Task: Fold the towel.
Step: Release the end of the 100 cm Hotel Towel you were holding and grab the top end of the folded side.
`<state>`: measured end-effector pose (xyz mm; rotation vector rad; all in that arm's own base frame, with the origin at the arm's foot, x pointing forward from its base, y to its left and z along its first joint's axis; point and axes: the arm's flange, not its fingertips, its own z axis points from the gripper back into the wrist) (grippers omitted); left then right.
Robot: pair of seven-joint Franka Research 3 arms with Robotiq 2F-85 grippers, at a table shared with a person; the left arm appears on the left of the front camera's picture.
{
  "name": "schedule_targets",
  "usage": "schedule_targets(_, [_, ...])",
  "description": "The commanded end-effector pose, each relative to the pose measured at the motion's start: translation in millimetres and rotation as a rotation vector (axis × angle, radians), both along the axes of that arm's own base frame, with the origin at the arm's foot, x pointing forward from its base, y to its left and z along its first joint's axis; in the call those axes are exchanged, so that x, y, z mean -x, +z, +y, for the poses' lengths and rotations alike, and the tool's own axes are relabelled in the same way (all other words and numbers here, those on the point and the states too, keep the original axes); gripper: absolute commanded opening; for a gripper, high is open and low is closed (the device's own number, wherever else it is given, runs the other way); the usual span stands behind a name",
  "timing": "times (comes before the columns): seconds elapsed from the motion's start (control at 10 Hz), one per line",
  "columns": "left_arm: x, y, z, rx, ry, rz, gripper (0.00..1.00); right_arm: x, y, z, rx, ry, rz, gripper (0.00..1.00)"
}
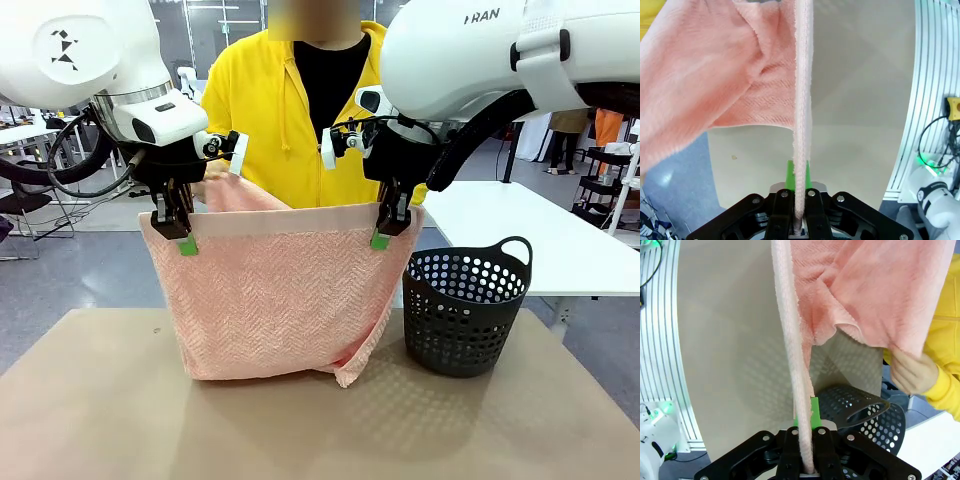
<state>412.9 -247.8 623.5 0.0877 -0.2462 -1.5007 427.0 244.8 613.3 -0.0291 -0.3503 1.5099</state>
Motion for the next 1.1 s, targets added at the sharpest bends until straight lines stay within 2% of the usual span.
schedule_targets(0.0, [-0.9, 0.0, 1.5, -0.001, -0.005, -0.001, 0.00, -0.2, -0.1, -0.4, 0.002, 0.000, -0.002, 0.00])
schedule_targets(1.0, [-0.9, 0.0, 1.5, -0.001, -0.005, -0.001, 0.00, -0.2, -0.1, -0.4, 0.002, 0.000, -0.002, 0.00])
